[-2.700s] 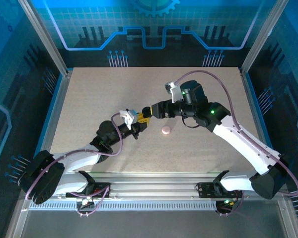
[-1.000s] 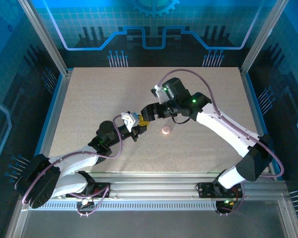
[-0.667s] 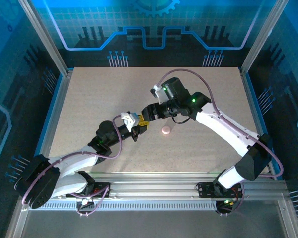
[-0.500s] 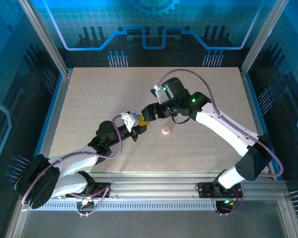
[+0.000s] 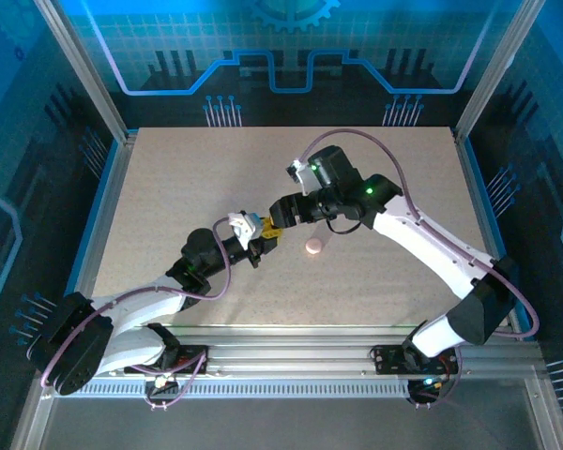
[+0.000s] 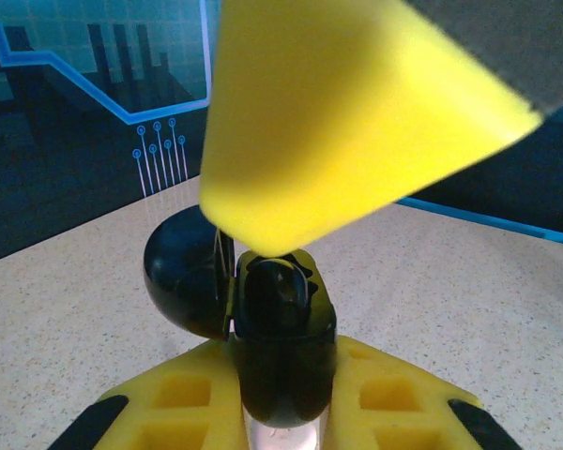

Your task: Insert the wireless bluetooth earbuds into the charging case

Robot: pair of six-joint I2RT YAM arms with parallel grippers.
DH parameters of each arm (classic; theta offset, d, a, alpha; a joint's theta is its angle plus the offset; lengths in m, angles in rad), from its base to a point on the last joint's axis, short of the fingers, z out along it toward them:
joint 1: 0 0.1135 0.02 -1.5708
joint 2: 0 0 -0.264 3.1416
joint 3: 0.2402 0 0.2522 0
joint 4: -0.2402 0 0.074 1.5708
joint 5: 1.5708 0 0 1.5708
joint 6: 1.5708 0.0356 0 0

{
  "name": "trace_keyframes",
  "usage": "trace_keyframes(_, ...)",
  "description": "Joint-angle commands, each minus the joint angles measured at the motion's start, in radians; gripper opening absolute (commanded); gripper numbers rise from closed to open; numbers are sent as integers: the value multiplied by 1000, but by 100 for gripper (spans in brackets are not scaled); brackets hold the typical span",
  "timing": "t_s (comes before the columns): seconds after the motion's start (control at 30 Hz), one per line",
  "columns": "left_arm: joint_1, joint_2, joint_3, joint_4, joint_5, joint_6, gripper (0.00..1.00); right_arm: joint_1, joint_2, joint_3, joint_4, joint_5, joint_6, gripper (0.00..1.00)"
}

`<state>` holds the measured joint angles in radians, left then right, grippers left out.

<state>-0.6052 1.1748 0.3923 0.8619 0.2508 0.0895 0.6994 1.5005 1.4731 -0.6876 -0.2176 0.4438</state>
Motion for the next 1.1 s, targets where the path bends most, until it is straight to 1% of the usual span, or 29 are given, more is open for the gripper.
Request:
trace_keyframes(0.0, -6, -20, 28, 20, -1, 20, 12, -9, -71, -29, 36, -24, -17, 76)
trace_keyframes(0.13, -6, -21, 26, 19, 2, 12, 12, -38, -149, -90, 80, -49, -21, 74)
trace_keyframes(0.23, -7, -26, 26, 20, -1, 7, 12, -60, -180, -112, 70, -60, -22, 72)
trace_keyframes(0.4, -6, -33, 28, 1, -15, -17, 13, -106, -180, -119, 15, -68, 2, 68)
trace_keyframes(0.53, -6, -44, 38, -59, -35, -21, 12, -151, -163, -120, -18, -81, 39, 69)
trace_keyframes(0.63, -1, -47, 47, -116, -66, -14, 13, -188, -140, -120, -46, -74, 66, 69)
trace_keyframes(0.7, 5, -47, 62, -170, -71, -10, 13, -219, -111, -115, -67, -83, 82, 68)
trace_keyframes(0.77, 13, -47, 62, -186, -74, -17, 13, -233, -75, -102, -85, -87, 76, 67)
trace_keyframes(0.97, 54, -74, 38, -213, -77, -92, 13, -242, 72, 13, -202, -20, -30, 67)
trace_keyframes(1.07, 77, -107, 13, -231, -82, -136, 13, -245, 147, 83, -246, -14, -97, 66)
